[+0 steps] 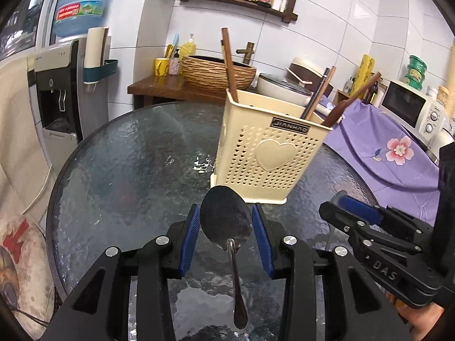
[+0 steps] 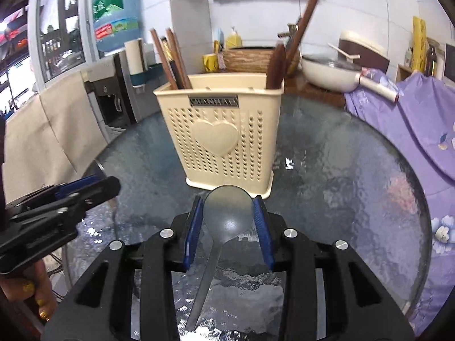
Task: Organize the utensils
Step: 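Lower both spoons into the cream holder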
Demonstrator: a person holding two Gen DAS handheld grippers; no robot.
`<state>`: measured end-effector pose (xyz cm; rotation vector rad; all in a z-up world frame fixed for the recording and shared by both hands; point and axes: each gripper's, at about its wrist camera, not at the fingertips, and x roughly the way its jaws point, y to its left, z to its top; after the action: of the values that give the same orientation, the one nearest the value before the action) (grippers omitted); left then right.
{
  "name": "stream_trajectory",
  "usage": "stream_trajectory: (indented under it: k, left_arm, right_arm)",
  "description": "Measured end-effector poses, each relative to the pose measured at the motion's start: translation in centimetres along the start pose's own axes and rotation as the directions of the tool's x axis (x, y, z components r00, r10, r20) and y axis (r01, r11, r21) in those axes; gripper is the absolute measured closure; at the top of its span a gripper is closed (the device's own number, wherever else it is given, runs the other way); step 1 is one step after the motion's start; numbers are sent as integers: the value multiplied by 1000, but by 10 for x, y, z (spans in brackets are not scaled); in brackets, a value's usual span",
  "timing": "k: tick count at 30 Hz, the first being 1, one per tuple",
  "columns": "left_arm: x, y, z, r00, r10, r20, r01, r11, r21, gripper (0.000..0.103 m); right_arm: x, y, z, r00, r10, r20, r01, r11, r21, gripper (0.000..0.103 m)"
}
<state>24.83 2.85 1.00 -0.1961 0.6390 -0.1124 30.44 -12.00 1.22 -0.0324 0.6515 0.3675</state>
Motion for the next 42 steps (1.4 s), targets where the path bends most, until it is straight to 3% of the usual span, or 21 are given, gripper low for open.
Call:
stream_trajectory:
  k: [15, 20, 23, 28, 34, 39, 42]
  left_arm:
    - [-14, -9, 22, 997, -74, 29, 74, 997, 8, 66]
    - [-25, -15, 51, 992, -94, 79, 93, 995, 22, 66]
    - [-34, -19, 81, 985, -85, 150, 81, 996, 32, 66]
    - [-47, -22, 135, 957, -53, 285, 58, 998, -8, 66]
    - [-31, -28, 175, 927, 9, 375, 11, 999, -50, 66]
    - [0, -30, 164, 939, 17, 343, -7, 1000, -28, 66]
    - [17, -27, 150, 949, 11, 315, -4, 1000, -22, 66]
  right_arm:
    - [-37, -3, 18, 997, 38, 67, -37, 999, -24, 66]
    - [-46, -4, 37, 993, 57, 98, -56, 998, -17, 66]
    - [-56, -2, 57, 988, 64, 138, -60, 998, -34, 66]
    - [-82, -2, 110, 958, 30, 284, -19, 999, -43, 66]
    - [-86, -2, 170, 903, -67, 424, 97, 994, -50, 66]
    - [-55, 4, 176, 890, -143, 432, 191, 979, -70, 66]
    - [-33, 7, 167, 904, -146, 402, 199, 976, -93, 66]
